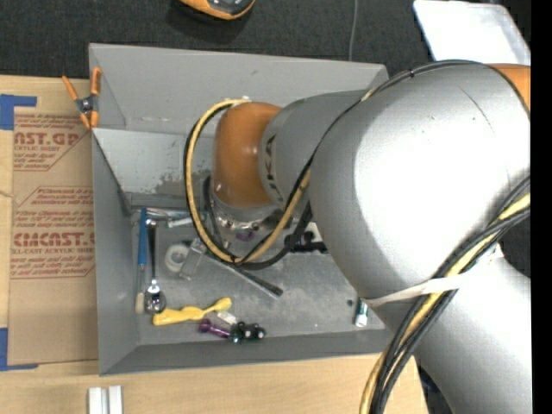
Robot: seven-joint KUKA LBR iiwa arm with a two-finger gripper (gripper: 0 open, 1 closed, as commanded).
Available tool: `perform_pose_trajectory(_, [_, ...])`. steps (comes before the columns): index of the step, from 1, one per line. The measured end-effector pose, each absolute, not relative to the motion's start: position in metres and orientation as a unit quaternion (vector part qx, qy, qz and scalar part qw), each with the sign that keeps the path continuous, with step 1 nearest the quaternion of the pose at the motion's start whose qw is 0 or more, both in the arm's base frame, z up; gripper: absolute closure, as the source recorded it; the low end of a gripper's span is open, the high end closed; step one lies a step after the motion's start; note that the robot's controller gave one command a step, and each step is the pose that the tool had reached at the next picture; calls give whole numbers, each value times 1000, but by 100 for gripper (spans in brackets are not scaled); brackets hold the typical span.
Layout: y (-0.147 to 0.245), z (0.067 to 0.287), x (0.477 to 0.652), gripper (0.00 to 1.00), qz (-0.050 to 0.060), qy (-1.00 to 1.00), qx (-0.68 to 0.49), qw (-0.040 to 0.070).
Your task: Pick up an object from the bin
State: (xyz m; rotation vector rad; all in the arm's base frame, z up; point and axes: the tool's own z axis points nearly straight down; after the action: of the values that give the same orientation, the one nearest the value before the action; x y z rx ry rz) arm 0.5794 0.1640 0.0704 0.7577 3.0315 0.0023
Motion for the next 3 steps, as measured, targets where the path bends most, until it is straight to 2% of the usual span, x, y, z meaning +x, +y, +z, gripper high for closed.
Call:
perform_pose_trajectory(1, [144,70,570,0,2,949,316,7])
perform_pose_trajectory(2, [80,71,590,100,3,934,357,11])
perform_pose_trajectory(3, [80,71,590,100,3,934,357,11])
